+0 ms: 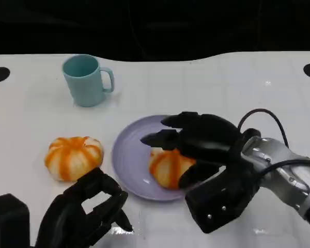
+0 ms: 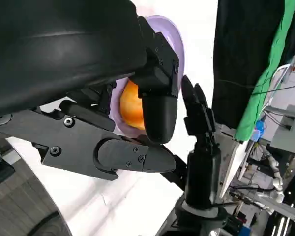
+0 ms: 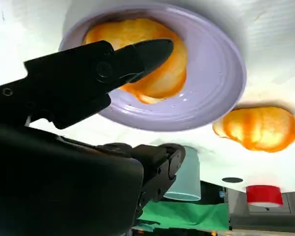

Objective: Grasp the bread from the table and place it into the plate.

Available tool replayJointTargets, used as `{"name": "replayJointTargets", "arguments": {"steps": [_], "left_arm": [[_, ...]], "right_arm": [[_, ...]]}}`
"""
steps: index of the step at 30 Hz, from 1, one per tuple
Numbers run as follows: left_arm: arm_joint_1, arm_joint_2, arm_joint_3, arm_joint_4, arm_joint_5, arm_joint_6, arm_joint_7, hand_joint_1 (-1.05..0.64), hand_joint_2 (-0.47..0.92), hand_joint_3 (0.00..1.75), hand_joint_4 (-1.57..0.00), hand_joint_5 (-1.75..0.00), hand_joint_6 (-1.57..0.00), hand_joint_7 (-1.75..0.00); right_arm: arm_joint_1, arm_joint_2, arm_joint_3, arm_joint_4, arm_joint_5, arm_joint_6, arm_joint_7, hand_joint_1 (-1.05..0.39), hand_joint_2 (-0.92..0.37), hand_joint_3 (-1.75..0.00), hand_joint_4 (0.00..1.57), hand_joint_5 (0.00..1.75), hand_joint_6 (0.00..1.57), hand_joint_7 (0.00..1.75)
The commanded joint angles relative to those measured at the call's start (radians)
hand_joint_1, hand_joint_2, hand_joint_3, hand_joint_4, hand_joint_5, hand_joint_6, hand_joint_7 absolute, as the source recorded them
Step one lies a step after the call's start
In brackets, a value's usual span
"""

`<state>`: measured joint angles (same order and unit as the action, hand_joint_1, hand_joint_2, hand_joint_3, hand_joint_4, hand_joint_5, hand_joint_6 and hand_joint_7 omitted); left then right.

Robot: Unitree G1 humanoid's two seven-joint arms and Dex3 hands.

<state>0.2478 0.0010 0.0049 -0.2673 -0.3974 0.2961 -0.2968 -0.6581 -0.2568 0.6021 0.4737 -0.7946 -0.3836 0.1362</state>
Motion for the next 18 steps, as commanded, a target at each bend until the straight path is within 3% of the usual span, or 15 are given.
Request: {"name": "replayJointTargets", "arguments": {"steps": [1,6,12,15,18], "left_arm": [[-0.001,0.008,0.004,0.002,0.004,-0.01,0.007,-0.54,0.92,0.21,-0.67,-1.75,-0.49,-1.65],[0.0,0.008,0.003,0.001,0.009,-0.01,0.01,-0.54,0.92,0.21,-0.67,-1.75,-0.49,-1.65],[0.001,0.005,0.001,0.002,0.012,-0.014,0.01,-0.54,0.92,0.23,-0.66,-1.75,-0.48,-1.66],[0.003,0.004,0.001,-0.008,0.01,0.001,0.018,-0.54,0.92,0.22,-0.66,-1.75,-0.49,-1.66],[0.005,0.005,0.001,-0.011,0.007,0.003,0.017,-0.54,0.92,0.21,-0.66,-1.75,-0.49,-1.66]], "right_arm": [[0.014,-0.031,-0.029,-0.042,0.032,0.002,0.03,-0.84,-0.92,-0.04,0.06,0.08,0.19,0.0],[0.034,-0.049,-0.053,-0.089,0.052,-0.007,0.046,-0.84,-0.92,-0.04,0.07,0.09,0.19,0.0],[0.113,-0.104,-0.106,-0.211,0.101,-0.019,0.075,-0.77,-0.92,-0.02,0.15,0.15,0.26,0.03],[0.174,-0.151,-0.137,-0.267,0.098,-0.044,0.048,-0.73,-0.9,-0.01,0.23,0.2,0.33,0.05],[0.199,-0.166,-0.153,-0.29,0.093,-0.051,0.04,-0.69,-0.9,0.0,0.27,0.24,0.36,0.05]]}}
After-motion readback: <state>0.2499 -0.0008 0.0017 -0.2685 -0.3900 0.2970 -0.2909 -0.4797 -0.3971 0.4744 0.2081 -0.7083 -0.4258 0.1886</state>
